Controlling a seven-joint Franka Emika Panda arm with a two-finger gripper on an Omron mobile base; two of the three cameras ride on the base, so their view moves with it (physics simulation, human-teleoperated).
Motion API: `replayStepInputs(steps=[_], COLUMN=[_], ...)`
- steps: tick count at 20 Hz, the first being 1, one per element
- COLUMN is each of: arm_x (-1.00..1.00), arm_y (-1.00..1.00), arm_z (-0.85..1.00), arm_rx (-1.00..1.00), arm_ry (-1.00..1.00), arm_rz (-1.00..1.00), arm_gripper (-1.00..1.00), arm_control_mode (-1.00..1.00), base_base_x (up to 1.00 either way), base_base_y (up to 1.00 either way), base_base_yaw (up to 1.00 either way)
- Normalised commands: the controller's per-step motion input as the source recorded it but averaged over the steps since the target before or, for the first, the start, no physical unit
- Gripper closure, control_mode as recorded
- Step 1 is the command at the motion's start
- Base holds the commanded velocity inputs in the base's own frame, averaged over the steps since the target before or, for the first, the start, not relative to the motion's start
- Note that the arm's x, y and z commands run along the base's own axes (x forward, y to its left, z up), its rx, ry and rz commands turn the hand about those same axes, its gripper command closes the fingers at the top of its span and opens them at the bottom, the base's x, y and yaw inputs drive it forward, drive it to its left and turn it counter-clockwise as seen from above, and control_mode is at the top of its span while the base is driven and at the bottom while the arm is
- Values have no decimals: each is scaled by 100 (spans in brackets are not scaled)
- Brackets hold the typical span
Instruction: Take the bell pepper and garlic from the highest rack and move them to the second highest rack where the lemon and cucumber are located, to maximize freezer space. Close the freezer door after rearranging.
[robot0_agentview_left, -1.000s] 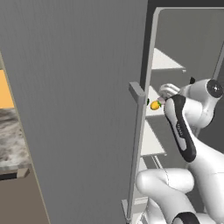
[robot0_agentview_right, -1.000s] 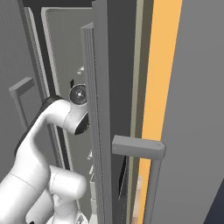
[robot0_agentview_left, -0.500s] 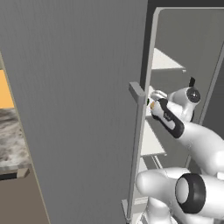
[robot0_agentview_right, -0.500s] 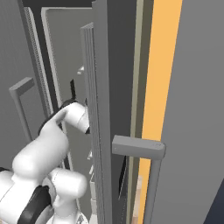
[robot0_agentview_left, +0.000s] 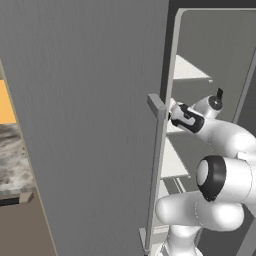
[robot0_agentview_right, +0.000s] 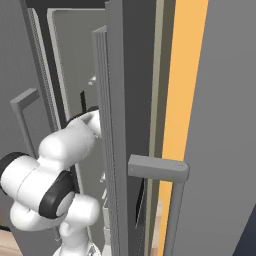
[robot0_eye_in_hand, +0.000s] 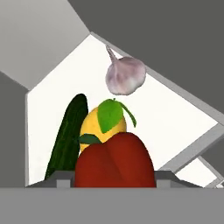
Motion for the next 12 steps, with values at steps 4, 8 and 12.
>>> replayStepInputs(steps=[4,8,12], arm_x=[-16,29,67], arm_y=[-19,-18,-18], arm_z=[-49,-28,-10], arm_rx=[0,1,5], arm_ry=[0,1,4], arm_rz=[-5,-9,-7], arm_gripper=[100,100,100], arm_control_mode=[-100,-100,-100], base_base_x=[0,0,0], base_base_y=[0,0,0], base_base_yaw=[0,0,0])
